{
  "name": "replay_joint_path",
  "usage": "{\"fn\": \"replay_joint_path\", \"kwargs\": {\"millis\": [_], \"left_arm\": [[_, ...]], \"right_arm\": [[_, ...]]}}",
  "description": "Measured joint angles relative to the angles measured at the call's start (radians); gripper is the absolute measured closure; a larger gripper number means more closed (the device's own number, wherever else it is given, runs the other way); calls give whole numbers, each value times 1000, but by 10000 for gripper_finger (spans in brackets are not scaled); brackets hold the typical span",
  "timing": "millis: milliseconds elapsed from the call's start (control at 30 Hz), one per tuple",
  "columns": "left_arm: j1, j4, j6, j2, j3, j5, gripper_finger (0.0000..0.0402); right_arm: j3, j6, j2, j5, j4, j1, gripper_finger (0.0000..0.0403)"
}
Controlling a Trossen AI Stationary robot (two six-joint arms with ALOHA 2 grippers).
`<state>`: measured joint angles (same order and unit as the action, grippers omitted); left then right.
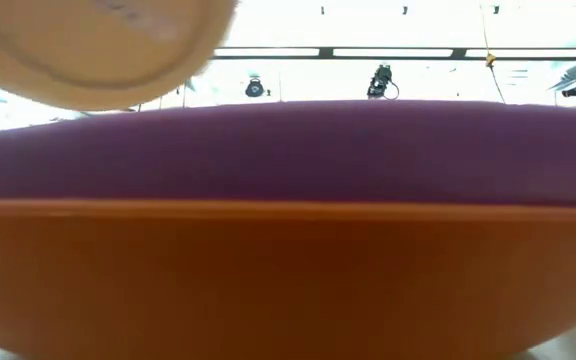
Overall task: Stack plastic plates
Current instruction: Stack the gray plate on top of the purple plate
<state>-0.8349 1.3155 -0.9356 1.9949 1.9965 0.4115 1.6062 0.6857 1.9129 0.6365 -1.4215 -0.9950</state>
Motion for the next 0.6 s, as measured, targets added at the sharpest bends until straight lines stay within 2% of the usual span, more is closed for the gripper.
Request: {"fn": "replay_joint_path", "kwargs": {"millis": [133, 267, 467, 600], "left_arm": [[53, -121, 341, 0, 0, -13, 389], [86, -226, 569, 0, 0, -52, 389], [76, -268, 714, 3, 33, -75, 389], [47, -270, 786, -2, 62, -32, 389]], "right_arm": [[0, 3, 0, -1, 0, 3, 195], [0, 20, 0, -7, 0, 4, 195], [0, 63, 0, -15, -67, 9, 195], [0, 123, 0, -32, -153, 26, 195]]}}
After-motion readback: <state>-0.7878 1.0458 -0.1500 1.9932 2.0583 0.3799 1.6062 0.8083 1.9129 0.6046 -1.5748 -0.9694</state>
